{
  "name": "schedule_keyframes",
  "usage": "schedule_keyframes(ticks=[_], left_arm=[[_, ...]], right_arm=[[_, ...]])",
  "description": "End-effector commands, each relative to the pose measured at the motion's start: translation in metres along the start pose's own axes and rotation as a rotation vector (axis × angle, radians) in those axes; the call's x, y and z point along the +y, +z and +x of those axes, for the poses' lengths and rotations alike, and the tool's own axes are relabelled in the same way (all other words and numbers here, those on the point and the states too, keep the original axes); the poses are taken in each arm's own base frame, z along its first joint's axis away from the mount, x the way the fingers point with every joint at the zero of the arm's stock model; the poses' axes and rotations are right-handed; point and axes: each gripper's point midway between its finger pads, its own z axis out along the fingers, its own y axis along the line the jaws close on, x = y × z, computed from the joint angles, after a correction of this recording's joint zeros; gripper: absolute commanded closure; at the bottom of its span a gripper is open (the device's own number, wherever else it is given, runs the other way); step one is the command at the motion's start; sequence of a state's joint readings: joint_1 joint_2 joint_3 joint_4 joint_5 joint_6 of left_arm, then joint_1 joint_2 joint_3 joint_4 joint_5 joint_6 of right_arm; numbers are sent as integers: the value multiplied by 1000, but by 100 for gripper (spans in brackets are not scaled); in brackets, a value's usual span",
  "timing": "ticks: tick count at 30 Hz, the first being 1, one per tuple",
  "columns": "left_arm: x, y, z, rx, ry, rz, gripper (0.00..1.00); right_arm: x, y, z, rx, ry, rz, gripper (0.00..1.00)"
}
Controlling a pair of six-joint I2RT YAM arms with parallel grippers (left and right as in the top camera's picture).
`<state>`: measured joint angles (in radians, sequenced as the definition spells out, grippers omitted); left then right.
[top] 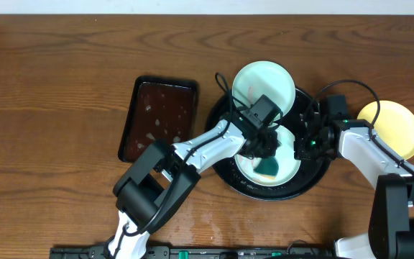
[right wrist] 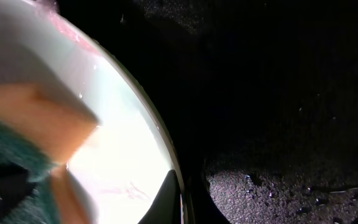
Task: Clean dirty plates on tray and stack at the side
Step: 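Scrub the near pale green plate with the sponge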
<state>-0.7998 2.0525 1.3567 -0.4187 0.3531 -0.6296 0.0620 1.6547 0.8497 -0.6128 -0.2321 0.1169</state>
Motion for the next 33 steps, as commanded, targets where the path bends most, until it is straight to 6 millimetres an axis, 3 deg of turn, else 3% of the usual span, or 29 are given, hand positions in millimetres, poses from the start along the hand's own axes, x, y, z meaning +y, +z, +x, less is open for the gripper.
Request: schedule_keyframes(ticks=[1, 8, 11, 14, 18, 22, 25, 27, 33], left_arm=[[71, 8, -3, -28, -29, -277, 93], [130, -46, -26, -149, 64, -710, 93], [139, -64, -32, -177, 89, -815, 93], [137, -64, -35, -192, 88, -807, 92], [103, -35, -34, -153, 58, -570, 92], [36, -6, -29, -75, 56, -179, 92], [-11, 0, -23, -18, 46, 74, 92], [-25, -1, -20, -4, 33, 135, 92], [-34, 6, -4, 27, 34, 133, 92]], right_arm=[[3, 0, -2, 0, -8, -3, 99], [5, 1, -2, 0, -14, -2, 99], [3, 1, -2, 2, -13, 7, 99], [-2, 1, -1, 4, -5, 36, 99], [-3, 0, 0, 5, -4, 43, 99], [-3, 0, -1, 4, -5, 43, 99], [-3, 0, -1, 2, -6, 42, 99], [-3, 0, -1, 2, -5, 42, 99], [-3, 0, -1, 2, -5, 42, 99]])
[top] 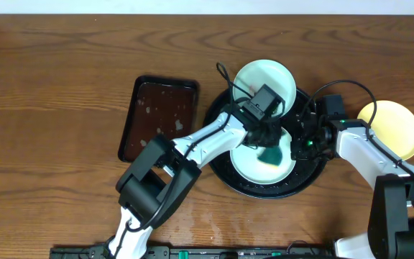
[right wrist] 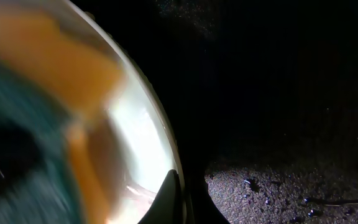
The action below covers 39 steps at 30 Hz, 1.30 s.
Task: Clean dirty plates on tray and stack at the side
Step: 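Scrub the near pale green plate with the sponge, then return the sponge to the black tray with the left gripper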
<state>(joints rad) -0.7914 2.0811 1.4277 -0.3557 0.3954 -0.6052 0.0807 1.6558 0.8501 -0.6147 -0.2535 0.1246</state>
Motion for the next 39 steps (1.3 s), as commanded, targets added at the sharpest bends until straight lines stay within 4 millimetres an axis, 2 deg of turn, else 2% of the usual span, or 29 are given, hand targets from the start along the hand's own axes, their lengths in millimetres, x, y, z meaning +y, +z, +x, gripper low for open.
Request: schedule_keyframes(ticks=[1, 4, 8, 14, 17, 20, 23, 31, 34, 37, 39], left_arm=[[-6, 10, 26, 87, -19, 37, 92], [0, 14, 36, 109, -23, 20, 92], [31, 18, 43, 110, -57, -60, 92], [103, -1, 25, 31, -99, -341, 92], [121, -19, 14, -8, -105, -444, 92], [123, -44, -5, -77, -58, -536, 92], [117, -67, -19, -140, -20, -595, 92], [75, -108, -25, -208, 7, -500, 92], [67, -136, -26, -232, 53, -486, 92], [68, -167, -28, -259, 90, -491, 92], [79, -191, -30, -275, 72, -507, 92]], right_arm=[[-12, -1, -3, -7, 5, 65, 99], [-12, -1, -2, -4, 6, 66, 99], [-12, -1, -2, -4, 6, 66, 99], [-12, -1, -2, -3, 6, 65, 99], [-12, -1, -2, -2, 6, 66, 99], [-12, -1, -2, -2, 6, 66, 98], [-12, -1, -2, -1, 6, 66, 99], [-12, -1, -1, 3, 8, 67, 99], [-12, -1, 0, 4, 7, 67, 99], [-12, -1, 0, 8, 8, 68, 99], [-12, -1, 1, 10, 8, 67, 99]])
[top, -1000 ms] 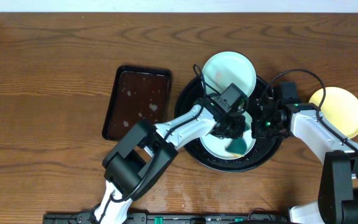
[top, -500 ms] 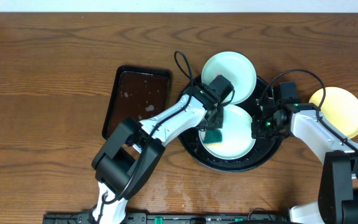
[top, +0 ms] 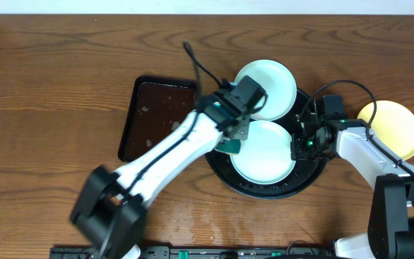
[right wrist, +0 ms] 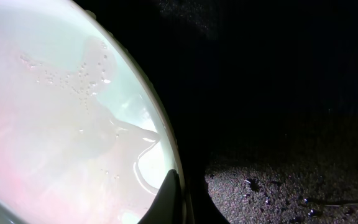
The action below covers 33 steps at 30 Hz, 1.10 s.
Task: Clean dirty plates on tray and stack at the side
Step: 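Return the sponge to the black tray with the left gripper, then lift the pale green plate with the right gripper, tilting it up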
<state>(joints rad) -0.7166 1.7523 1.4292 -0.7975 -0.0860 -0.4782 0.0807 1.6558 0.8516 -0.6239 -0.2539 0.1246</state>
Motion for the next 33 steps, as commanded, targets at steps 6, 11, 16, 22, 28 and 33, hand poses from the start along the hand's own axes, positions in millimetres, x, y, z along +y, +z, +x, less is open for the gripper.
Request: schedule_keyframes(ticks=[6, 11, 16, 22, 28, 33], left_arm=[[112, -34, -24, -9, -71, -140, 91], [172, 13, -7, 69, -239, -156, 92], [197, 44, 5, 126, -345, -108, 75], [196, 24, -9, 86, -389, -20, 51], [192, -25, -16, -9, -382, -2, 21], [189, -67, -17, -97, -375, 14, 20]], right_arm=[[-12, -1, -3, -6, -28, 65, 99], [-11, -1, -5, -14, -34, 63, 99], [-8, -4, -9, -26, -40, 59, 99], [5, -21, -13, -74, -93, 81, 99], [19, -69, -21, -240, -214, 281, 99], [36, -116, -29, -445, -291, 435, 99]])
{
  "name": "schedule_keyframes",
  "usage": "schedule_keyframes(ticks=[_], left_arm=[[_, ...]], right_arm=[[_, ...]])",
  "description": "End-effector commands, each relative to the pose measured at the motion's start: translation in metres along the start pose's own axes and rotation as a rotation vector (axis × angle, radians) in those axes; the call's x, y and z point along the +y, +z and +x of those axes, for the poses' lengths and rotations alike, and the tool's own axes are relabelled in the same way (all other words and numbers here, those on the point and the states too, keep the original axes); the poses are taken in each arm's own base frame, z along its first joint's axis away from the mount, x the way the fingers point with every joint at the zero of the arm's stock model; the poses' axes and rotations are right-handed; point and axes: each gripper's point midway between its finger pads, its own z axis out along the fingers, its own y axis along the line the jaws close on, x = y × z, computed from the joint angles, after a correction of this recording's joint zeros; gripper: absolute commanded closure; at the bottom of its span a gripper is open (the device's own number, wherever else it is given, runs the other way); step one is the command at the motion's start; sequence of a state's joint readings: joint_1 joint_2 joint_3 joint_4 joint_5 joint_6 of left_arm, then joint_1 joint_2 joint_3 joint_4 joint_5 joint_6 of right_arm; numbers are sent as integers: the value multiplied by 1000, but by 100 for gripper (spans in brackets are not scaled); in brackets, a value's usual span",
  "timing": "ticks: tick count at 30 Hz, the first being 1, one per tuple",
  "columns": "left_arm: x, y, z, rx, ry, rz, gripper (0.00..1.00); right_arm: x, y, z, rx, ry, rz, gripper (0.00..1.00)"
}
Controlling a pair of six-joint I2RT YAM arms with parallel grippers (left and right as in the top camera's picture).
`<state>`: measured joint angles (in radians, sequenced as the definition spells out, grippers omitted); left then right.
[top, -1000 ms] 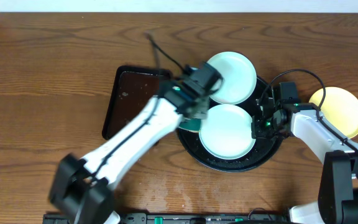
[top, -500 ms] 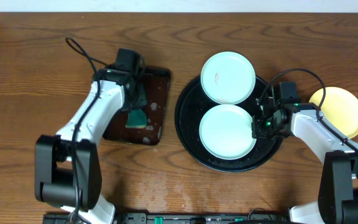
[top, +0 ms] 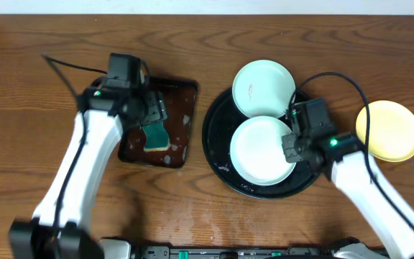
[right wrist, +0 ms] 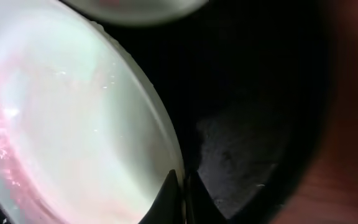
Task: Clean dirty plates on tray and stack at the side
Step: 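Lift the pale green plate with the right gripper, tilting it up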
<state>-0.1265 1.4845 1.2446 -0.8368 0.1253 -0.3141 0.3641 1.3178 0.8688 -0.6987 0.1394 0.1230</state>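
Observation:
A pale green plate [top: 259, 152] lies in the round black tray [top: 218, 140]. My right gripper [top: 291, 146] is shut on its right rim. In the right wrist view the plate [right wrist: 67, 118] is wet with a pink smear, and the fingertips [right wrist: 171, 198] pinch its edge. A second pale plate [top: 264, 86] leans on the tray's far rim. A green and orange sponge [top: 153, 134] sits in the dark rectangular tray [top: 182, 122] at the tips of my left gripper [top: 152, 121], which seems shut on it.
A yellow plate [top: 388, 129] lies on the wooden table [top: 49, 43] to the right of the round tray. The rectangular tray holds brown liquid with flecks. The right arm's cable arcs over the round tray's right side.
My left gripper has moved with the sponge from the round tray's left edge to the rectangular tray. My right gripper still grips the plate's rim, and its wrist has turned.
The left gripper first held the sponge on the near plate while the right gripper pinched that plate's rim. Then the sponge was further across the plate. Later it was off the plate at the tray's left edge, and now it is in the rectangular tray.

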Motion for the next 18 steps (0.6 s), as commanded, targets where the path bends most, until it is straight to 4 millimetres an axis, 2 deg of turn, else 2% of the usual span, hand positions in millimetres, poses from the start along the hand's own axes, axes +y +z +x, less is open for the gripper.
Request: schedule_keyframes(ticks=[1, 2, 3, 5, 10, 18], left_arm=[[-7, -31, -10, -78, 8, 37, 20], [-7, -36, -10, -91, 9, 41, 20], [-8, -40, -11, -102, 10, 46, 14], [-8, -45, -11, -118, 11, 52, 14], [-8, -46, -11, -121, 11, 53, 14], [-8, -46, -11, -120, 11, 53, 14]], right_arm=[[-20, -36, -27, -169, -23, 216, 99], [-22, -45, -32, -210, -31, 252, 99], [-23, -54, -37, -252, -38, 286, 99], [-24, -72, -47, -329, -61, 347, 99], [-4, -105, -65, -472, -201, 405, 99], [18, -148, -73, -598, -369, 612, 99]])
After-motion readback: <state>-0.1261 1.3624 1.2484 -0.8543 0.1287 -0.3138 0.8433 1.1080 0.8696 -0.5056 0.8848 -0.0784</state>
